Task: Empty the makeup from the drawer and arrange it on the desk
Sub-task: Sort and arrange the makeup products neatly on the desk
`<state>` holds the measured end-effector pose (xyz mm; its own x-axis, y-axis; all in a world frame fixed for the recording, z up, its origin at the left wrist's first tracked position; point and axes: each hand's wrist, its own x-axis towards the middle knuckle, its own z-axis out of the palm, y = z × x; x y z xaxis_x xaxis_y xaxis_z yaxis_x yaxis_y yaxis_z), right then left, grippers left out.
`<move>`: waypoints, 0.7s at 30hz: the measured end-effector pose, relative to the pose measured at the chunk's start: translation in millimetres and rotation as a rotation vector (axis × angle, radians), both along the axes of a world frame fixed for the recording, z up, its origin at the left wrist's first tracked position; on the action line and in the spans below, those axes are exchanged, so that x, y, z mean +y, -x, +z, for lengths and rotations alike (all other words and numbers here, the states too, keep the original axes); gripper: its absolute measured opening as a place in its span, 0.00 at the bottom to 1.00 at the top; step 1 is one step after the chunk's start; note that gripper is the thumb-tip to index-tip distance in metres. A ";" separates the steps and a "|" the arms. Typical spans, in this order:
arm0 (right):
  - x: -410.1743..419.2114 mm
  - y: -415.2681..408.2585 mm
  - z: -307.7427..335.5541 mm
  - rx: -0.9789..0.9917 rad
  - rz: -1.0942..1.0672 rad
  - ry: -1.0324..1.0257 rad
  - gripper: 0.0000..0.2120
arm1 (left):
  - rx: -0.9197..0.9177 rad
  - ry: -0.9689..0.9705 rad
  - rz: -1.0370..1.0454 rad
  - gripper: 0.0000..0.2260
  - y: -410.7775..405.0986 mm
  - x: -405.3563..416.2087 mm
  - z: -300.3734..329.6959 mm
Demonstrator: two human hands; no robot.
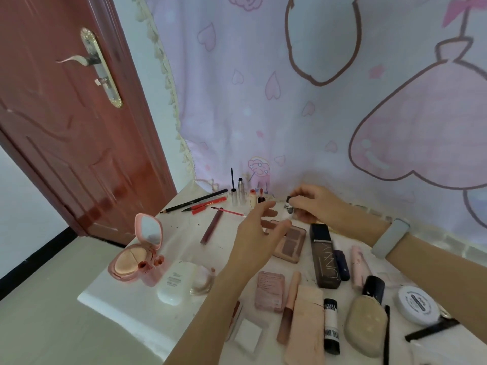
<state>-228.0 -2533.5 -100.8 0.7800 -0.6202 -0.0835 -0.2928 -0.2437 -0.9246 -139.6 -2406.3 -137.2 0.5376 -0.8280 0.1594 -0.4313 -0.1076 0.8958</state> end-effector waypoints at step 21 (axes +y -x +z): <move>53.6 33.8 22.9 -0.106 0.066 0.215 0.06 | -0.172 0.252 0.109 0.11 16.8 30.9 16.3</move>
<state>-261.8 -2479.8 -77.9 0.8168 -0.5622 0.1294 -0.1735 -0.4533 -0.8743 -156.4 -2375.4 -120.9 0.5681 -0.6898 0.4488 -0.5772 0.0548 0.8148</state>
